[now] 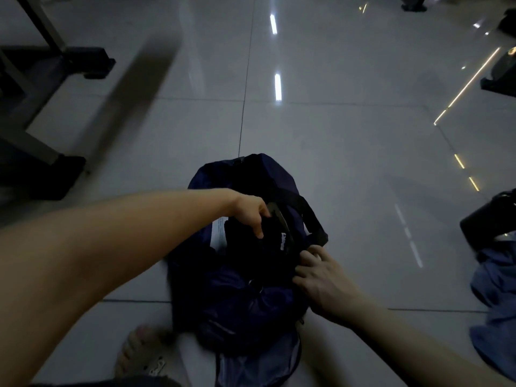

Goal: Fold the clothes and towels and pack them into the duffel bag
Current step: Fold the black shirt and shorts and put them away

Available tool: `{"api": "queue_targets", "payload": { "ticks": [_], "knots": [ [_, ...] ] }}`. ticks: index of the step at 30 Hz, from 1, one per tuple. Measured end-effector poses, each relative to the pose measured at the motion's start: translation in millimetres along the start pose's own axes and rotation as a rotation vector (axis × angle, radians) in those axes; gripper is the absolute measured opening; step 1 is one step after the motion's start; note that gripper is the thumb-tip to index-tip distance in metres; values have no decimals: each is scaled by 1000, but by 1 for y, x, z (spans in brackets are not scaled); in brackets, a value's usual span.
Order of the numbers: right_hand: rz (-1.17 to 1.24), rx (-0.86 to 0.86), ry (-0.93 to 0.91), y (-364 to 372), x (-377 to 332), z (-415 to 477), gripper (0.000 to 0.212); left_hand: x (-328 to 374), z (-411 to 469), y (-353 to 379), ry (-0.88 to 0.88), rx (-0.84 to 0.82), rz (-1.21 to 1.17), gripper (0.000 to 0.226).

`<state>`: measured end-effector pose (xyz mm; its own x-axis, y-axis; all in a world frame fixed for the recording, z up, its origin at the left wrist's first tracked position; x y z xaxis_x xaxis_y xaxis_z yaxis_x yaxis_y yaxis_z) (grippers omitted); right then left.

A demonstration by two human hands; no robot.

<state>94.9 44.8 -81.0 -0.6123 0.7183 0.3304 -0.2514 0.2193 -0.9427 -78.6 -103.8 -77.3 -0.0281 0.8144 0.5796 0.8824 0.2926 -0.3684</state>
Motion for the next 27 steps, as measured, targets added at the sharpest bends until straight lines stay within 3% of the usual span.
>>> {"api": "queue_targets", "payload": {
  "ticks": [5, 10, 15, 21, 24, 27],
  "knots": [
    [-13, -42, 28, 11, -6, -5, 28, -37, -13, 26, 93, 402, -51, 53],
    [-7, -53, 46, 7, -5, -3, 18, -46, -28, 58, 143, 801, 75, 34],
    [1, -131, 74, 3, -8, -5, 13, -45, -17, 75, 291, 738, 92, 41],
    [-27, -149, 109, -4, -10, -9, 17, -44, -1, 77, 193, 481, 29, 43],
    [-47, -160, 118, -2, -10, -13, 26, -43, 3, 81, 197, 507, 203, 41],
    [-32, -133, 121, -2, -7, -12, 28, -46, -1, 90, 213, 633, 338, 55]
  ]
}}
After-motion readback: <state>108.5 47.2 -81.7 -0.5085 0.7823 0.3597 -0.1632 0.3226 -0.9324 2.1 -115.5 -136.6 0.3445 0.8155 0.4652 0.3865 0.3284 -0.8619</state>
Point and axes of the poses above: each hand's wrist, its own z-axis towards the middle knuckle, its own y-axis out of the palm, x = y × z, the point moved 4 cm from there along z, towards the middle knuckle, and after that the axes turned 14 degrees about -z, right-handed, at the moved point
